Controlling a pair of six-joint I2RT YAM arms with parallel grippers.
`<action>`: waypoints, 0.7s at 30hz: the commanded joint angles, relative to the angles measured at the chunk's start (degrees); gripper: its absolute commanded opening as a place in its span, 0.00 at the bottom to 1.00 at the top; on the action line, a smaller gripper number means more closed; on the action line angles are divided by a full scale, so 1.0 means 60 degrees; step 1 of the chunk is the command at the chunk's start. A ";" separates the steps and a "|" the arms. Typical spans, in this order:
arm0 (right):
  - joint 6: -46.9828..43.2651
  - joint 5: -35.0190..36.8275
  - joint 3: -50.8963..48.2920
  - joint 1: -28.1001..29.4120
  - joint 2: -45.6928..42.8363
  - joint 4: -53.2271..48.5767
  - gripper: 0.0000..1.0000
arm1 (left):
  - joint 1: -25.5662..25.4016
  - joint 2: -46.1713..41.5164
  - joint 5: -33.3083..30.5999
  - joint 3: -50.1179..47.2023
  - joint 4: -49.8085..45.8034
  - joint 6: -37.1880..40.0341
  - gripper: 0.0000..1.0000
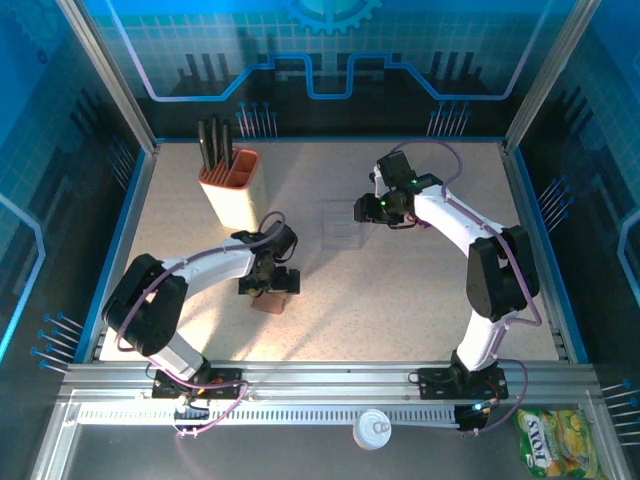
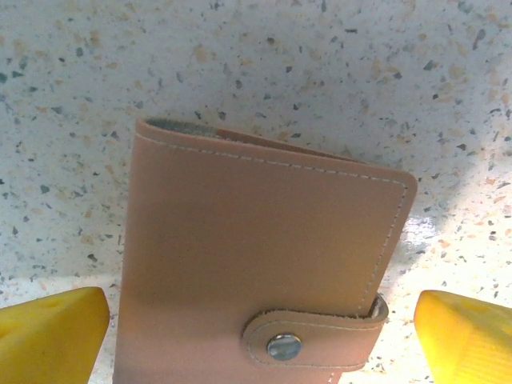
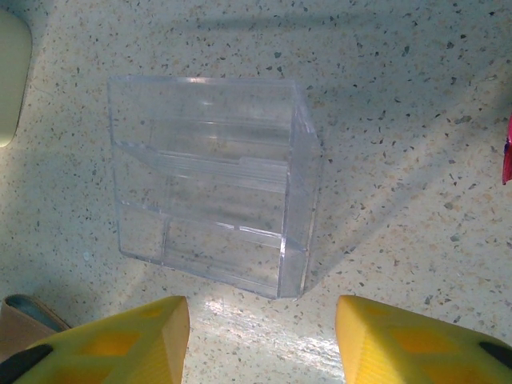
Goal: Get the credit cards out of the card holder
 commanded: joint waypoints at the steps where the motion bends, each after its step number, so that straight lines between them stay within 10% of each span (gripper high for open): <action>1: -0.0015 -0.0117 -0.0085 -0.0098 -0.0225 -0.0017 0.53 | -0.0057 0.0430 0.0048 0.0132 -0.0366 0.0435 0.98; 10: -0.0056 0.0005 -0.0173 -0.0111 -0.0332 -0.0070 0.53 | -0.0103 0.0205 0.0160 0.0182 -0.0206 0.0353 0.77; 21: -0.0324 -0.0040 -0.0594 -0.0392 -0.0816 -0.0017 0.53 | -0.0703 0.0723 0.0639 0.1174 0.0279 -0.0761 0.77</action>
